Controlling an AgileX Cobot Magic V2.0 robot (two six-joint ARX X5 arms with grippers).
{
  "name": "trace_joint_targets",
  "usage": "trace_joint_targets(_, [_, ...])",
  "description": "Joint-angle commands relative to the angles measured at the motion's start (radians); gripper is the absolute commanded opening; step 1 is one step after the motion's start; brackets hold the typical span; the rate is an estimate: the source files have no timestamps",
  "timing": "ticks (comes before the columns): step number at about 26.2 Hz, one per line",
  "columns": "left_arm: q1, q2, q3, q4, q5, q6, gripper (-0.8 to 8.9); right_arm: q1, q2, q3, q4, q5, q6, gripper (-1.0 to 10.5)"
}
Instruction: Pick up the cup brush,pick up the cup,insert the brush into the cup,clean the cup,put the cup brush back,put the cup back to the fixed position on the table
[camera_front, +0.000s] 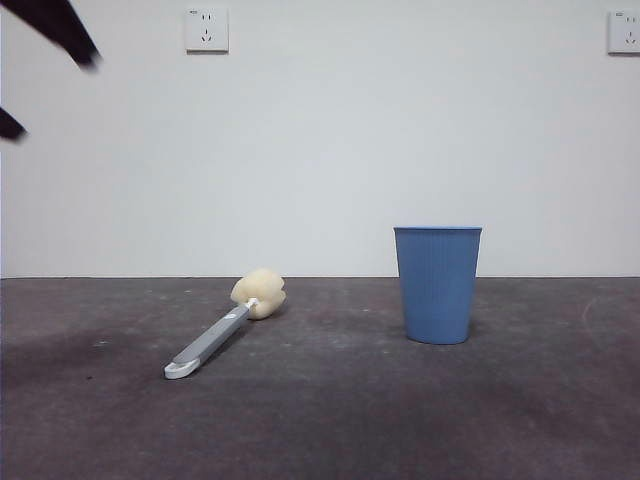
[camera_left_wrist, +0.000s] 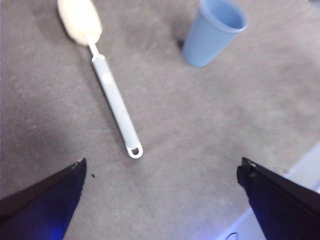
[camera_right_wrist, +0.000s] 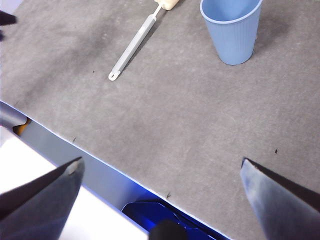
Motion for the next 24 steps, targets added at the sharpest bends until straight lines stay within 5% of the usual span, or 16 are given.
trace_joint_targets(1, [-0.087,0.089,0.003,0.079,-0.112,-0.081,5.63,0.002,0.001,0.004,0.008,0.002,0.01,6.0])
trace_joint_targets(10, [-0.258,0.538,0.146,0.187,-0.414,-0.139,5.62,0.002,0.001,0.004,0.008,0.002,0.029,6.0])
trace_joint_targets(15, [-0.266,0.755,0.249,0.195,-0.469,-0.139,5.62,0.002,0.001,0.004,0.008,0.002,0.03,6.0])
trace_joint_targets(24, [-0.271,0.878,0.251,0.247,-0.52,-0.165,5.22,0.002,0.001,0.004,0.008,0.002,0.03,6.0])
